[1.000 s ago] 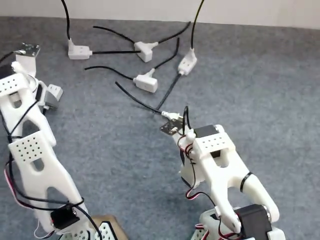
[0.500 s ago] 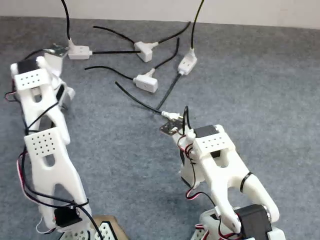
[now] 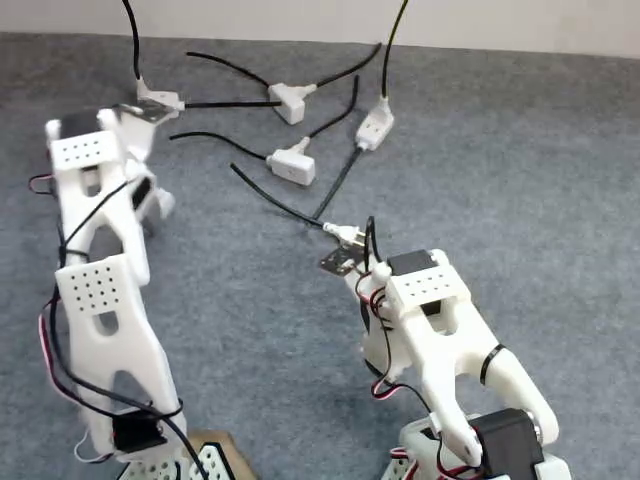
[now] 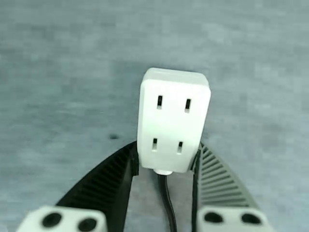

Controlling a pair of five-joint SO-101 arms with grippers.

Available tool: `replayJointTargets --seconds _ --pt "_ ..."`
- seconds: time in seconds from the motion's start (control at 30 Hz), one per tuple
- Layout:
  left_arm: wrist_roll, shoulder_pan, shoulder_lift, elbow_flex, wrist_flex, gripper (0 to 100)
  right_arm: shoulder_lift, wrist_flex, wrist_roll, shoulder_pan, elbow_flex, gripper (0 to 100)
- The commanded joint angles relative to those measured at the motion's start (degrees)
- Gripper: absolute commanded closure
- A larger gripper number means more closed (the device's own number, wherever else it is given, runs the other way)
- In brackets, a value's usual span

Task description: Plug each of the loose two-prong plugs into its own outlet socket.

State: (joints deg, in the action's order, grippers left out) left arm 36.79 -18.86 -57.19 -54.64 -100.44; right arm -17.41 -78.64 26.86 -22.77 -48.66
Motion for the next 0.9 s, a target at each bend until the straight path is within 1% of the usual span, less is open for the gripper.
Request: replayJointTargets --seconds 0.0,0.07,0.23,0.33,0.47,0.53,0.6,0.73,0.87 --pt "-3.69 4.70 17.10 13.58 -1.23 99 -0.84 -1.10 0.35 0.13 0.40 45.3" --pt "-5.36 6.46 28.09 22.11 -1.14 100 -0.84 -0.84 -2.20 1.36 0.40 45.3" --pt "-6.07 12.88 53.14 43.65 -0.70 100 -1.10 -0.66 -2.29 3.56 0.31 45.3" --pt "-5.98 16.92 62.02 55.78 2.02 100 -3.56 -0.57 -1.49 4.53 -1.01 45.3" --pt "-5.63 22.02 65.89 71.25 9.41 100 -8.84 -0.75 2.29 6.90 -5.23 45.3" --pt "-2.37 25.10 66.68 77.49 13.36 100 -10.77 -0.84 4.22 9.01 -6.81 45.3" --pt "0.18 29.05 67.65 82.51 15.65 100 -12.18 -1.10 7.03 10.95 -7.87 45.3" --pt "5.54 35.74 69.14 87.96 18.02 100 -12.79 -2.42 10.37 12.44 -8.22 45.3" --pt "9.58 38.37 69.14 89.10 20.13 100 -13.23 -2.68 10.81 12.44 -8.13 45.3"
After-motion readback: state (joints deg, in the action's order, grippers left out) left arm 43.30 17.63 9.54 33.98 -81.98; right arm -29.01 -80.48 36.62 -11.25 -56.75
